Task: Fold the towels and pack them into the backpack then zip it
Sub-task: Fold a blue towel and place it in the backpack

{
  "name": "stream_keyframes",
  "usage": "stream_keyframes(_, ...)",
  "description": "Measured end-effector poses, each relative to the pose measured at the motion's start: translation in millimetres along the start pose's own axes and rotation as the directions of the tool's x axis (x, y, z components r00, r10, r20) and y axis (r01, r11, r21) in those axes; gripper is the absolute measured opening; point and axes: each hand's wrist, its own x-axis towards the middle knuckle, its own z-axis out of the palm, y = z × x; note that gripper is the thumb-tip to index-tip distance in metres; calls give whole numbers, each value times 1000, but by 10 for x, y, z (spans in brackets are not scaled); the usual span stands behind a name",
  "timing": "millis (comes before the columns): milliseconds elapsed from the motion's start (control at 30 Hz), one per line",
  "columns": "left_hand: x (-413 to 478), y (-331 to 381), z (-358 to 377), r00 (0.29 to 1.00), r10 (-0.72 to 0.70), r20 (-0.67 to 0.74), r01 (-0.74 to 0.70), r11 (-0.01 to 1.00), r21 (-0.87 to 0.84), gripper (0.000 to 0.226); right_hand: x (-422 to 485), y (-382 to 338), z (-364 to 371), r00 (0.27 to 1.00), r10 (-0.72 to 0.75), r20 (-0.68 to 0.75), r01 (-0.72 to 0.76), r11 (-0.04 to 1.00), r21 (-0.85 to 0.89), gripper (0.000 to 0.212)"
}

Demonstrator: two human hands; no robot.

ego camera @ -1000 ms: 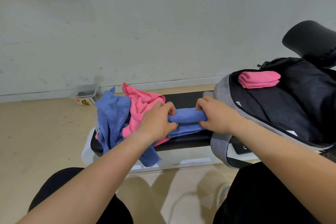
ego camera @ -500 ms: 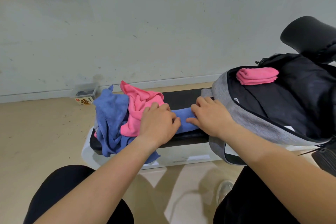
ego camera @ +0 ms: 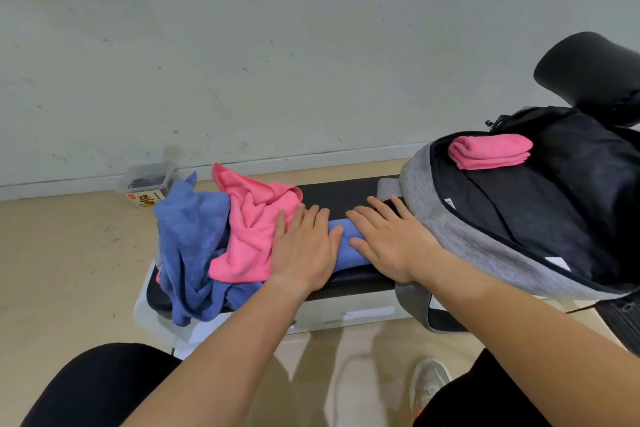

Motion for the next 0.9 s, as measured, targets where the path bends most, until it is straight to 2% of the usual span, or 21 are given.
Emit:
stream_keyframes(67,-12,-16,-26,999,37,-8,-37,999,-22,54,14,-6,-26,1000,-2,23,2,1000,2,83)
stream_keyframes(167,-96,-80,-111,985,166,35,-166,986,-19,56,6,-27,-116,998,-3,62,2,1000,30,81)
stream_keyframes(233,-142,-125,-180,970,240,48,-240,971,-12,58,-3,-35,-223,999,-14,29,14,1000,9,82)
stream_keyframes(300,-154,-143,-256,965,257,45,-254,965,-61,61,-7,-22,-334,1000,-8,22,7,999,35,77)
stream_keyframes(433,-131,-63,-557,966,232,114,-199,949,-244,52,-102,65,-627,986,26,167,-69,963,261,53)
stream_keyframes(533,-85,58,-804,968,235,88,-181,897,-403,41,-321,230,-875,981,98,165,-169,849,500,40)
stream_keyframes(633,46,258,-1032,985,166,45,-104,783,-613,36,-577,533,-1088,971,210,112,-232,731,641,36)
stream_keyframes(733,212,594,-1150,996,84,26,-33,623,-781,37,-813,927,-1166,935,350,55,-272,611,744,55)
stream_keyframes(800,358,872,-1140,997,54,52,17,514,-858,40,-949,1198,-1150,887,461,35,-290,497,818,60)
stream_keyframes(900,613,1310,-1088,985,74,156,131,272,-953,52,-1102,1573,-1082,784,620,4,-281,349,894,45)
